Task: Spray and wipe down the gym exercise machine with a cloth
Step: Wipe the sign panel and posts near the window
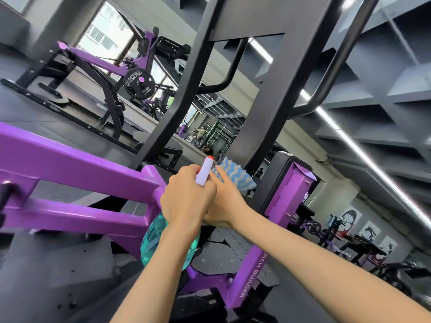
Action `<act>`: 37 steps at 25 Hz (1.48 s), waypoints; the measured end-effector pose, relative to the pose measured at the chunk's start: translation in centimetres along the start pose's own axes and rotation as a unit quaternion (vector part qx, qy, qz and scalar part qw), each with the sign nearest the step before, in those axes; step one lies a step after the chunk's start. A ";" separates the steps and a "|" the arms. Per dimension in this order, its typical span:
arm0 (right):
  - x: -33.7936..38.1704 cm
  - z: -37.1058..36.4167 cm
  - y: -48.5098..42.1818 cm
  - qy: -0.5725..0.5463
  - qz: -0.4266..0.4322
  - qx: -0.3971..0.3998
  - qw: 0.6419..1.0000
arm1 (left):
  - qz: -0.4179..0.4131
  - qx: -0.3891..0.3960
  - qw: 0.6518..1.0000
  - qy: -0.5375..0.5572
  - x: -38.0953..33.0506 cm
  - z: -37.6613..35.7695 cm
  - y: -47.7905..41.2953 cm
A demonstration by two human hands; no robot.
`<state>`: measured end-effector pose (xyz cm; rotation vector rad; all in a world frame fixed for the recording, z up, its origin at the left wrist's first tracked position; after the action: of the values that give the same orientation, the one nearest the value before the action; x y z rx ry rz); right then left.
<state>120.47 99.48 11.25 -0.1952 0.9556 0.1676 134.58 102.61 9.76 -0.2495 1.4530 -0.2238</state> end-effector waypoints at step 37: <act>-18.3 14.6 -4.3 0.148 0.124 0.147 0.970 | 0.125 0.115 0.984 0.045 -18.6 14.2 -7.3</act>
<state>122.65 97.79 34.86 0.1801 1.2879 0.2275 146.75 101.65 31.01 0.1326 1.5181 -0.1967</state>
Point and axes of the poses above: each hand's wrist, its own y-axis away from the middle knuckle, its own z-axis out of the back of the hand, x = y × z, the point moved 2 cm from there along -y, towards the middle knuckle, and after that the axes turned 8 degrees about -y, right-handed, at the moved point
